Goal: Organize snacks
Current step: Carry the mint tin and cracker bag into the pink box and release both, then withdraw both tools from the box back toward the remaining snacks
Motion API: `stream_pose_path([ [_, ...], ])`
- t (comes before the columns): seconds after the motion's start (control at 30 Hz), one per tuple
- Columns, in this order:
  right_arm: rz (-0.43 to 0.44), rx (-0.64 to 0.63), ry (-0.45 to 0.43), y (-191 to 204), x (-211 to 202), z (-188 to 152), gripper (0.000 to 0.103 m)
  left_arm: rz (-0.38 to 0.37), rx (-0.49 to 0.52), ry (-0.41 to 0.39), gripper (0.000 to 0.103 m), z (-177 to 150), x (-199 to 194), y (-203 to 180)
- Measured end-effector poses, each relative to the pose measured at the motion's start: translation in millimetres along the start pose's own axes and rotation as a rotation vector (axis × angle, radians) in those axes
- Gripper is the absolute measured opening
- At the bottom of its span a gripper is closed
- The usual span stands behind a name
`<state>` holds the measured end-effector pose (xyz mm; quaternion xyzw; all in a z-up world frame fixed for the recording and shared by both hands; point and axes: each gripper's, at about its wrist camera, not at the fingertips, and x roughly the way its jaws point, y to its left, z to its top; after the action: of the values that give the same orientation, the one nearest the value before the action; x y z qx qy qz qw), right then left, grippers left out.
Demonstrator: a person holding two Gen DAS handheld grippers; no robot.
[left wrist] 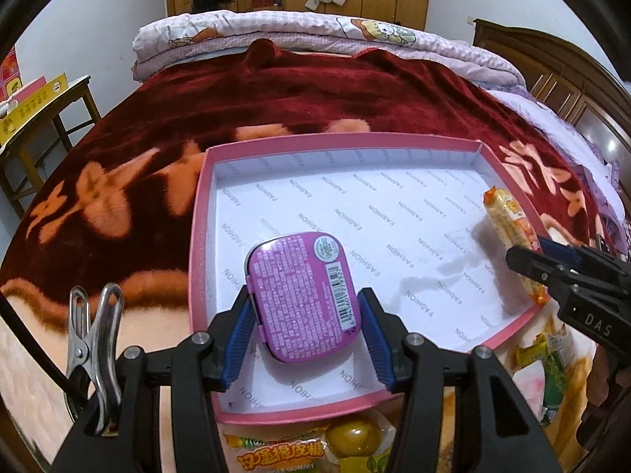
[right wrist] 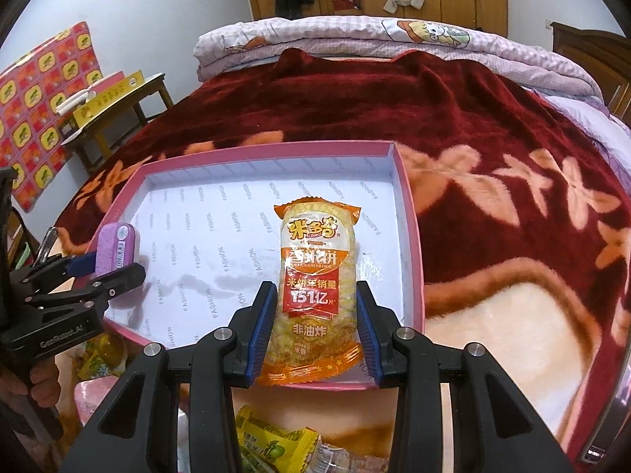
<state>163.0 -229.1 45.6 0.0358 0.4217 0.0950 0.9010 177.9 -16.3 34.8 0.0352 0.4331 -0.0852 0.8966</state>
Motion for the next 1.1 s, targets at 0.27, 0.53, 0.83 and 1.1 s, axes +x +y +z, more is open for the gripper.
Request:
stream_pose_path([
  [0.27,0.003,0.007,0.013,-2,6,-3,0.041,0.026,0.02,0.01,0.055,-2,5,-6],
  [0.53,0.005,0.015,0.009,-2,6,-5,0.041,0.043,0.015,0.022,0.056,1,8,-9],
  [0.83,0.048,0.004,-0.012,4,-3,-7,0.061,0.035,0.008,0.02,0.066,1,2,-10],
  [1.1,0.065,-0.005,-0.052,12,-21,-8,0.062,0.047,-0.01,-0.015,0.066,0,-18,-7],
])
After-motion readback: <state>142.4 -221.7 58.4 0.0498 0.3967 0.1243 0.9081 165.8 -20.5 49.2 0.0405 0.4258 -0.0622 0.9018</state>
